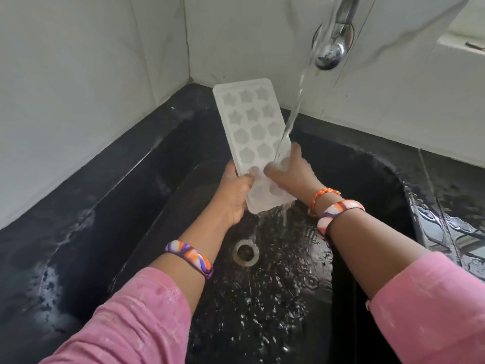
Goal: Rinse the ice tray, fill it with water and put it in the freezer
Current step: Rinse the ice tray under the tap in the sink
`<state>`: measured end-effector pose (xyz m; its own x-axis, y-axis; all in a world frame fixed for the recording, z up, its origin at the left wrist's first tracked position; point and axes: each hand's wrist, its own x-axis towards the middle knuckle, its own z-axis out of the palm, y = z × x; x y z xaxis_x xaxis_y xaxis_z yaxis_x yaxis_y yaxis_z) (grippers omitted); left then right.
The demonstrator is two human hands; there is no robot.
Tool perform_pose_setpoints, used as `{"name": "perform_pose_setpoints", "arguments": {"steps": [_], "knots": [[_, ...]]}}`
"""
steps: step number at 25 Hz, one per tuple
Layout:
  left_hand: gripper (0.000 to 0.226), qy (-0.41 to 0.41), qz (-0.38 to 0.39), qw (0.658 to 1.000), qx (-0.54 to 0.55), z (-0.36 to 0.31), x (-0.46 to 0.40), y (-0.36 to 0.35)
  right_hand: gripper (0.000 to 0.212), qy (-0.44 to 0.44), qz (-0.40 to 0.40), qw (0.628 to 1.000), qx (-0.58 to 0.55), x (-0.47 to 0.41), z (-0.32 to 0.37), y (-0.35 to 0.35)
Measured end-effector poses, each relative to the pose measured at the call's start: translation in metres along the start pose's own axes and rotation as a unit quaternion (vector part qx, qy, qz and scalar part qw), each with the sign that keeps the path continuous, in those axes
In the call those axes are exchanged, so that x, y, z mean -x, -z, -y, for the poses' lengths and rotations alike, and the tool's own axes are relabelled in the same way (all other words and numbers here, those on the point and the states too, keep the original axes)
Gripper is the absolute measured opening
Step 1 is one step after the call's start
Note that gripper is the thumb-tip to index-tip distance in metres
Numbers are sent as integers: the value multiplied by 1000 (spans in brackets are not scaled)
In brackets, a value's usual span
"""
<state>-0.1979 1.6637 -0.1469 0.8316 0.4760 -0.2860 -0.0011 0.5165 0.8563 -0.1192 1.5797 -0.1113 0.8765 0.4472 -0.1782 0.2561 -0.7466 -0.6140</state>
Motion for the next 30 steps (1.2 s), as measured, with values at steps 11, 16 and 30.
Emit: {"name": "perform_pose_setpoints", "arguments": {"steps": [11, 16, 30], "knots": [[46, -5, -33, 999, -26, -10, -2, 7, 98, 44, -6, 997, 69, -15, 8, -5], [45, -2, -40, 999, -23, -13, -1, 8, 86, 8, -30, 997, -64, -13, 5, -15], [26, 86, 33, 996, -6, -4, 1, 4, 68, 23, 1, 987, -159, 0, -27, 6]]}}
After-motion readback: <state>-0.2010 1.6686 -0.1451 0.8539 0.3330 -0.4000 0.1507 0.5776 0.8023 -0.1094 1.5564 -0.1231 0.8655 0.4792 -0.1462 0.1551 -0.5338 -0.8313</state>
